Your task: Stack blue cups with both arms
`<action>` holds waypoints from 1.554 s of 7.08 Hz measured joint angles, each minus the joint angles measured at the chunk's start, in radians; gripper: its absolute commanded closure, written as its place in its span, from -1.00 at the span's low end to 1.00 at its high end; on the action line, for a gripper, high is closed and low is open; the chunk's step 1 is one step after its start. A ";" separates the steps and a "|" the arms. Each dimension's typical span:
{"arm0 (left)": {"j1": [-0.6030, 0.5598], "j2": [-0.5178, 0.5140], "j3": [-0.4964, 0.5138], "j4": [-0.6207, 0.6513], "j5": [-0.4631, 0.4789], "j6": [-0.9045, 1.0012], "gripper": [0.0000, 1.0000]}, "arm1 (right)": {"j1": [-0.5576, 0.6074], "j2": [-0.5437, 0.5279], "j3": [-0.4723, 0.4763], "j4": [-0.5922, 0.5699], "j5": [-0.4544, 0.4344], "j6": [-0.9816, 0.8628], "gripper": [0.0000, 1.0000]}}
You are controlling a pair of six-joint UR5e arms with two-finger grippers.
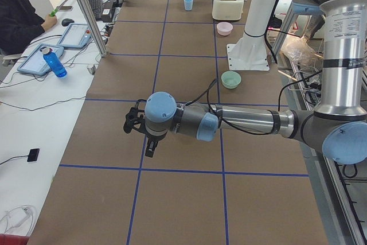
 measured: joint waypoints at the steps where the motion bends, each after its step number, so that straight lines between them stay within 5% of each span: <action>1: 0.000 0.000 0.000 0.000 -0.001 0.000 -0.96 | 0.000 0.000 0.000 0.000 0.000 0.000 -1.00; 5: 0.001 -0.007 -0.006 0.001 0.000 -0.008 -0.96 | 0.000 -0.019 0.014 0.012 0.004 0.002 -1.00; 8: 0.039 -0.044 -0.006 0.002 0.021 -0.079 -0.96 | -0.007 -0.164 0.142 0.041 0.053 0.099 -1.00; 11: 0.174 -0.093 0.012 -0.022 0.086 -0.168 -0.96 | -0.087 -0.261 0.209 0.102 0.013 0.175 -1.00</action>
